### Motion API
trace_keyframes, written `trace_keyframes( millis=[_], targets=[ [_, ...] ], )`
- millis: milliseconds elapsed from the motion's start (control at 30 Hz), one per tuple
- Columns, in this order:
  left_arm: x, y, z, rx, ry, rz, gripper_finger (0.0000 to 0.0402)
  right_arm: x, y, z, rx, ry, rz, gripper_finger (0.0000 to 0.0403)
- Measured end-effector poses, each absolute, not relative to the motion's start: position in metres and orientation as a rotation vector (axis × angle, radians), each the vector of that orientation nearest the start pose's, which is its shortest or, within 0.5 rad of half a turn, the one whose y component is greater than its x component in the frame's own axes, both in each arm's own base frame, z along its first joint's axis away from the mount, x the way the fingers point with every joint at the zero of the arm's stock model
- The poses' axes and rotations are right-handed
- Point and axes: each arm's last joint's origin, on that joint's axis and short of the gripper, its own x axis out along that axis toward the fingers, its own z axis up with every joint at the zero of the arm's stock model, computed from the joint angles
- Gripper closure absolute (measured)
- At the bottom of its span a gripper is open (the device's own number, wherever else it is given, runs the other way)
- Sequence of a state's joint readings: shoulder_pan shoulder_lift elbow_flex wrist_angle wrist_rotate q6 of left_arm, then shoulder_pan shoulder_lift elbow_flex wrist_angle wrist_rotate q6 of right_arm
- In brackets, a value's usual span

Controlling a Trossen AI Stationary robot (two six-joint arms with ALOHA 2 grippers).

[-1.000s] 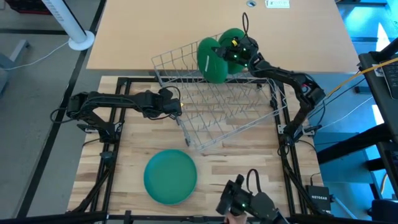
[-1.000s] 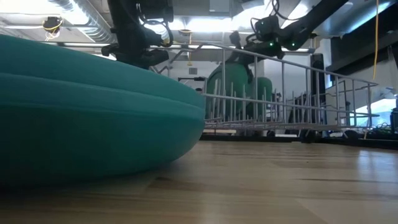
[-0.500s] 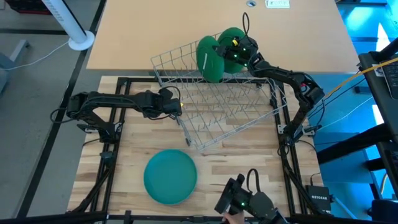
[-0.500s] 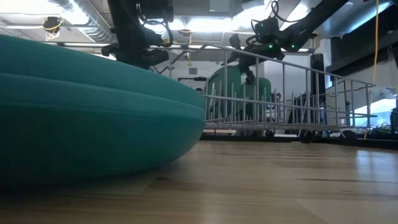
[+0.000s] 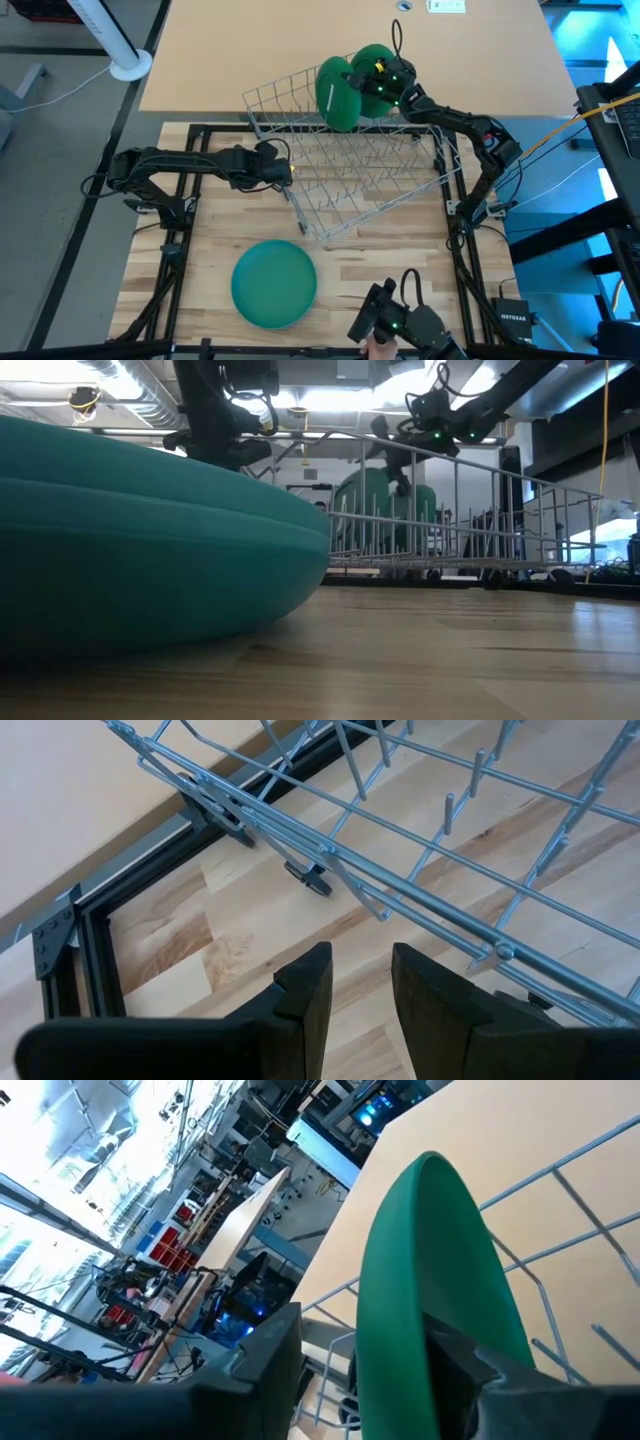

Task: Sort dishes
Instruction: Put the dark green plate in the dish rack

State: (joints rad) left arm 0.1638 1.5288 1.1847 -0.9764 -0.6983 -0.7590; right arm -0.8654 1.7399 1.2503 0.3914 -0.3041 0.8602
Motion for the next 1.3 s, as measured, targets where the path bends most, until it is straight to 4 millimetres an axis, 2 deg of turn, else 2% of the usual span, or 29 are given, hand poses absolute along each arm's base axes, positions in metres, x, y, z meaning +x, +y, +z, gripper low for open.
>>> trace_keyframes(
  millis=[367,567,933,1300],
  targets=[
    [0.275,0.064,0.254,-0.254,0.942,1.159,0.0302,0.261,-0.307,0.287,0.92,-0.132,-0.611,0.0242],
    [0.275,0.064,0.254,-0.254,0.942,1.159,0.0302,0.26,-0.309,0.292,0.89,-0.113,-0.622,0.0242],
    [0.275,0.065,0.254,-0.255,0.942,1.16,0.0302,0.262,-0.312,0.331,0.78,0.033,-0.718,0.0242],
    [0.275,0.064,0.254,-0.255,0.942,1.159,0.0302,0.256,-0.313,0.357,0.654,0.118,-0.875,0.0242]
  ],
)
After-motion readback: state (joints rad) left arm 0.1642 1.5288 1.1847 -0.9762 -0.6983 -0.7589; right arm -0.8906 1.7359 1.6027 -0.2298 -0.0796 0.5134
